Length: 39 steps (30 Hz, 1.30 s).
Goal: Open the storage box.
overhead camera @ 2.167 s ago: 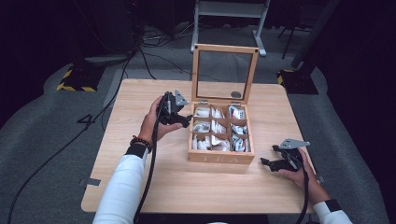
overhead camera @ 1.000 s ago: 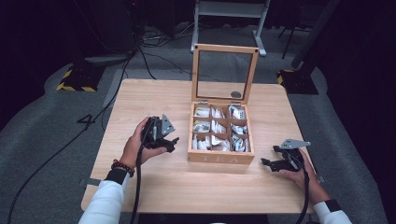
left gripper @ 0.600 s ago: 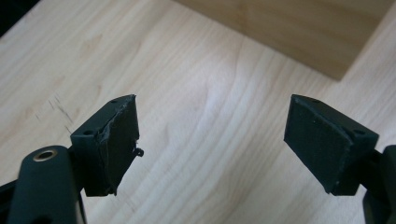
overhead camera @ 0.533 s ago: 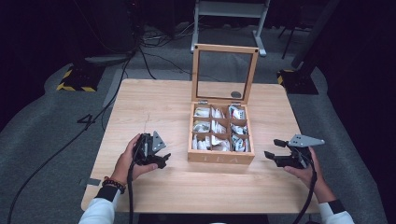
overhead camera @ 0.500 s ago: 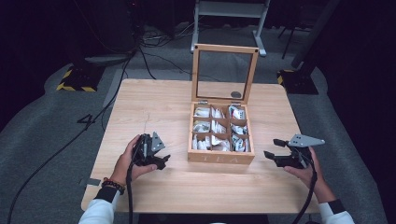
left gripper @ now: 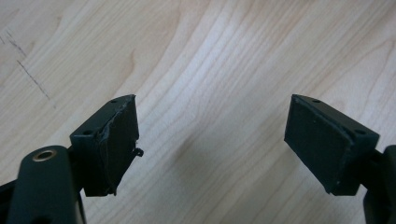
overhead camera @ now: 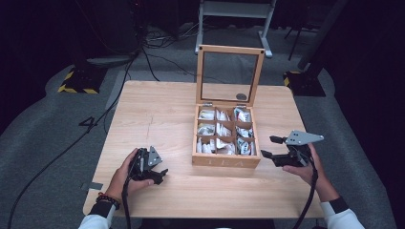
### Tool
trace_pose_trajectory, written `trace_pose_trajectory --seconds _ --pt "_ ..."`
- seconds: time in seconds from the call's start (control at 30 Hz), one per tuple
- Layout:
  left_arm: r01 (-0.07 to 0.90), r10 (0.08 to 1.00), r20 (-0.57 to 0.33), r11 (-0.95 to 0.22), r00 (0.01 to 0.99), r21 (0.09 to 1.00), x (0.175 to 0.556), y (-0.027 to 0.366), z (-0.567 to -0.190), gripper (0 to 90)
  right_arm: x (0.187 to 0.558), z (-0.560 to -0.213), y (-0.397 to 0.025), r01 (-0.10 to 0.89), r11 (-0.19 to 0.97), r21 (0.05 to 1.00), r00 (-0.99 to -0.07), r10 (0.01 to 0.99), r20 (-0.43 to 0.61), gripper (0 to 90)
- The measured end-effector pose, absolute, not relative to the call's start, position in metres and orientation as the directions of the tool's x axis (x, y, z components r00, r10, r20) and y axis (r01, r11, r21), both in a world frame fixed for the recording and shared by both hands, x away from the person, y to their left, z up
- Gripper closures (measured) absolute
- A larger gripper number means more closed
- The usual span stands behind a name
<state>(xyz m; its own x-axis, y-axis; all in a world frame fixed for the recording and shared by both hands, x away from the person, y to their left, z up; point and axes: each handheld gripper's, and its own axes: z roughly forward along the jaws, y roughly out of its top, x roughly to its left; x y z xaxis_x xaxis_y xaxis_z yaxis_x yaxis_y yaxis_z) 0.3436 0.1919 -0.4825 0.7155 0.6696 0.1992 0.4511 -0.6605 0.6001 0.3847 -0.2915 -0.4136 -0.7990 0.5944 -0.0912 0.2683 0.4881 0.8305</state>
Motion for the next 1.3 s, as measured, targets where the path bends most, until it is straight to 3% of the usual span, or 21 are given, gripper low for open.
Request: trace_pose_trajectory --seconds 0.53,1.0,1.3 --pt "0.47 0.677 0.132 -0.625 0.724 0.623 0.327 0.206 -0.492 18.8 0.404 -0.409 -0.23 0.23 0.561 0.795 -0.865 0.493 -0.098 35.6" --pt "0.519 0.702 -0.013 -0.514 0.712 0.683 0.327 0.223 -0.503 18.7 0.412 -0.413 -0.191 0.206 0.609 0.766 -0.898 0.428 -0.099 39.6" --pt "0.512 0.699 -0.016 -0.508 0.715 0.692 0.327 0.224 -0.504 17.7 0.422 -0.425 -0.174 0.231 0.66 0.715 -0.903 0.419 -0.095 45.7"
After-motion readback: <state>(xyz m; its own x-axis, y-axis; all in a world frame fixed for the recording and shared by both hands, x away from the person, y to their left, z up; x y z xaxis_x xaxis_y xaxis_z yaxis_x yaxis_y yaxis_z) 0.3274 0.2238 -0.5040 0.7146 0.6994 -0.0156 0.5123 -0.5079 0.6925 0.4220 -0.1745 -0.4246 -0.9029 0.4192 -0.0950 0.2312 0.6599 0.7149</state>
